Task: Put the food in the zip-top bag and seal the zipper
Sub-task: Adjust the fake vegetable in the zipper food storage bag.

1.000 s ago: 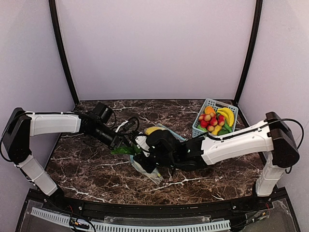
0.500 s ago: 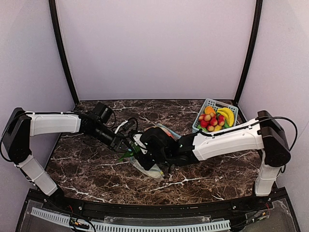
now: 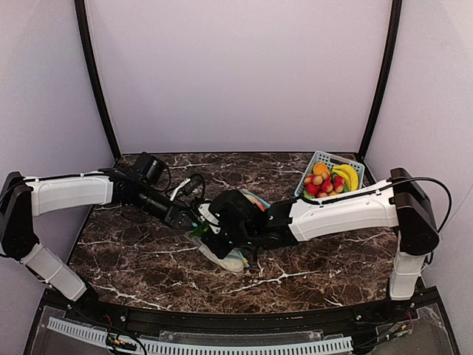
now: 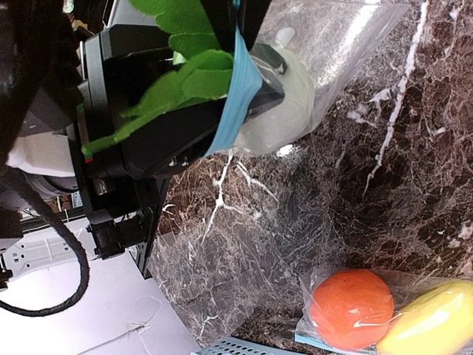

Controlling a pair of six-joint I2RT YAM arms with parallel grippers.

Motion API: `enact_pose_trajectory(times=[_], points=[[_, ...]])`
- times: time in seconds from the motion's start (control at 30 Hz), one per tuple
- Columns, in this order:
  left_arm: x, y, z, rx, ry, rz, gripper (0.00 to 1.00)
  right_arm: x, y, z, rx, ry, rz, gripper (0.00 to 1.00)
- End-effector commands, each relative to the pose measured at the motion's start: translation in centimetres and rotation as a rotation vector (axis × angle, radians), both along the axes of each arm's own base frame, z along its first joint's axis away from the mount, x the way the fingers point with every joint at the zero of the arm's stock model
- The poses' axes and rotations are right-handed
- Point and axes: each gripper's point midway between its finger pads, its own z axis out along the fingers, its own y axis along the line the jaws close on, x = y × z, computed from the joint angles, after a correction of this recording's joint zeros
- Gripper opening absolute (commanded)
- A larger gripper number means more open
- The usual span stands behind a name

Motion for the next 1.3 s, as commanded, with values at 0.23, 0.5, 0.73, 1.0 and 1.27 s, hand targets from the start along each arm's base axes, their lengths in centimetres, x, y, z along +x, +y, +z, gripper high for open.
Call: enact_pose_trajectory(times=[0.23,0.5,0.73,1.0,1.27], points=[[0.5,-0.1,3.2,-0.075,-0.136,0.004,0.01,-2.4,-3.5,-3.7,-0.157,0.163,0.093,0.33],[1.3,0.5,0.6,0.029,-0.100,0.036,0.01,-3.5,-3.7,3.7,0.001,0.165,0.150,0.56],[1.2,0.4,0.2,0.035,-0.077,0.031,0.01,-2.3,-5.0,7.4,0.066,0.073,0.079,0.82],[1.1,0.3,0.2,0.028,-0.068,0.024,0.01,0.9,-3.9,8.4,0.123,-0.078,0.003,0.91],[1.1,0.3,0.1,0.034,-0.069,0.027,0.01,1.3,0.1,8.1,0.123,-0.151,0.090,0.92]])
